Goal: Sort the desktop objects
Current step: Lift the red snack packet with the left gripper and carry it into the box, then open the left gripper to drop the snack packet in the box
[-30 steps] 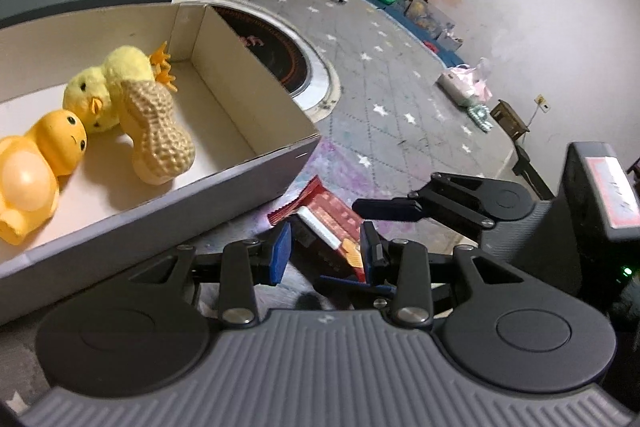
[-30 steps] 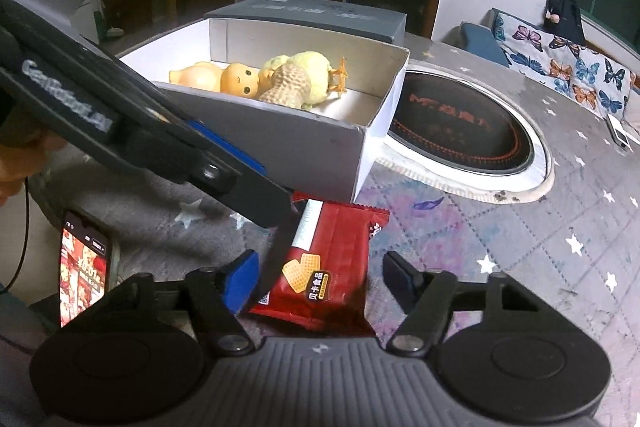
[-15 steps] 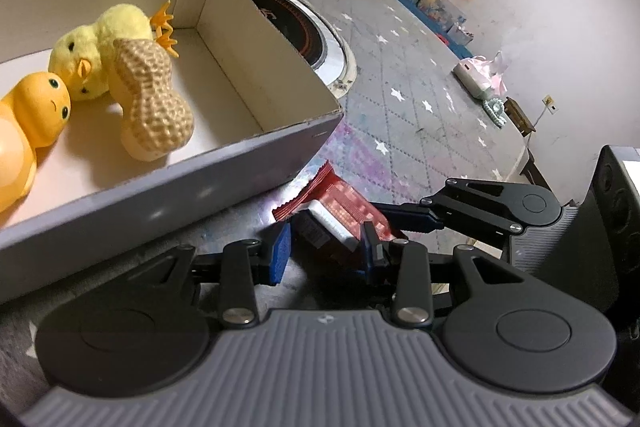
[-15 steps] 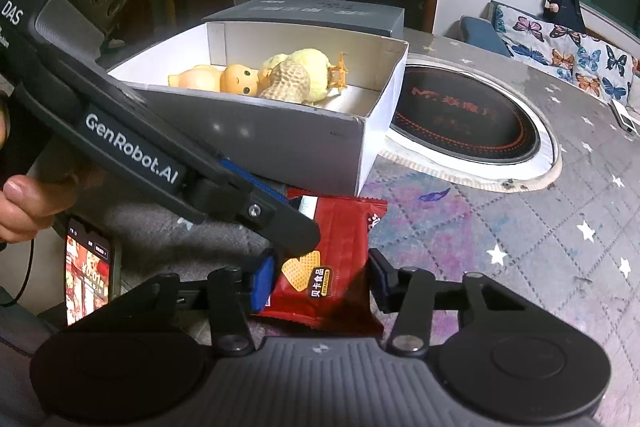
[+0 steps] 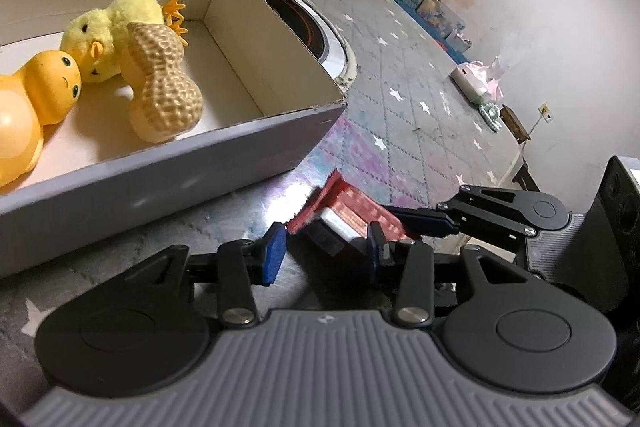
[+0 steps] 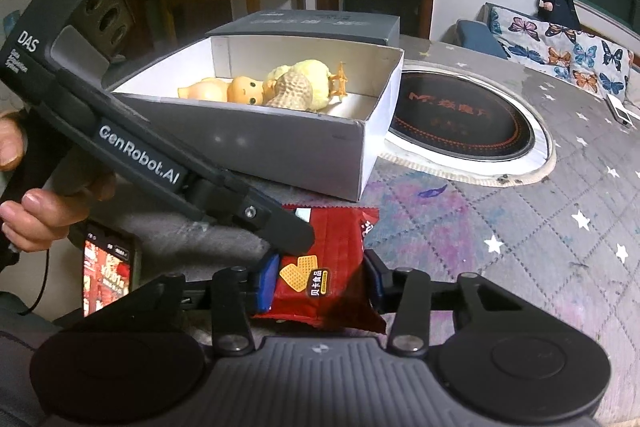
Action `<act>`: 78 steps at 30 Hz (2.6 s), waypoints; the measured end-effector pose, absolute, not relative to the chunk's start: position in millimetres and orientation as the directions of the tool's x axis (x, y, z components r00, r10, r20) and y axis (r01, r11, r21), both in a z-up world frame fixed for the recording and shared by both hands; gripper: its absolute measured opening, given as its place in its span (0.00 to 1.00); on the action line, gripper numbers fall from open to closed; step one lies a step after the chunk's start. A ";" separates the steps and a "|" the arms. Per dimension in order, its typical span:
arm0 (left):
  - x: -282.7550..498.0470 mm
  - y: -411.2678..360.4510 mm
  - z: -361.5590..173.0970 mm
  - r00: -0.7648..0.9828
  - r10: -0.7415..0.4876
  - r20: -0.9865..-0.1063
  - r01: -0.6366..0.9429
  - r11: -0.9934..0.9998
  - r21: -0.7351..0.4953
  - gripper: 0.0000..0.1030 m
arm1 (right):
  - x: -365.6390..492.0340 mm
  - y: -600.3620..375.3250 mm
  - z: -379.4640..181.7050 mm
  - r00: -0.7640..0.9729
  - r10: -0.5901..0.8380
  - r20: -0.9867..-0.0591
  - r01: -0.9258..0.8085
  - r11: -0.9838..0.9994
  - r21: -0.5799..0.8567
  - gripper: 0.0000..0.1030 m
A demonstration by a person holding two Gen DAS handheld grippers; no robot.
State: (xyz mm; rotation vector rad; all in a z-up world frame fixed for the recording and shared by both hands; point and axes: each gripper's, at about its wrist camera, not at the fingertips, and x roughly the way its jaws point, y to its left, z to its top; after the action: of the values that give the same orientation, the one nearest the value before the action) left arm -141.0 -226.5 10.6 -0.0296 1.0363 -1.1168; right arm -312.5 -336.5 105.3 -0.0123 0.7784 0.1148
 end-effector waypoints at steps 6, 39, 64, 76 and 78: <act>-140.8 -226.0 8.8 0.036 -0.750 -0.660 0.715 0.481 -0.507 0.45 | -313.9 -331.6 103.5 0.703 0.101 -0.704 -0.121 0.992 0.022 0.42; -103.6 -159.4 99.1 0.320 -0.783 -0.534 0.703 0.574 -0.421 0.34 | -228.0 -288.9 176.9 0.778 0.197 -0.596 -0.327 0.938 -0.116 0.42; -28.2 -121.0 68.8 0.370 -0.714 -0.595 0.590 0.675 -0.442 0.34 | -141.7 -262.7 126.5 0.700 0.243 -0.672 -0.327 0.945 0.001 0.43; -49.7 -118.8 92.7 0.457 -0.665 -0.590 0.603 0.720 -0.345 0.45 | -166.7 -265.5 142.2 0.766 0.224 -0.603 -0.312 0.949 -0.043 0.83; -53.6 -119.4 96.8 0.486 -0.647 -0.588 0.601 0.736 -0.313 0.51 | -170.9 -269.5 145.6 0.775 0.225 -0.591 -0.303 0.953 -0.033 0.90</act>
State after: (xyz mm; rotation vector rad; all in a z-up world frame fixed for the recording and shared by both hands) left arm -53.6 -119.4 96.8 -0.0677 0.7448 -0.7597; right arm -170.9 -269.5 145.6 -0.1294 0.6225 0.2866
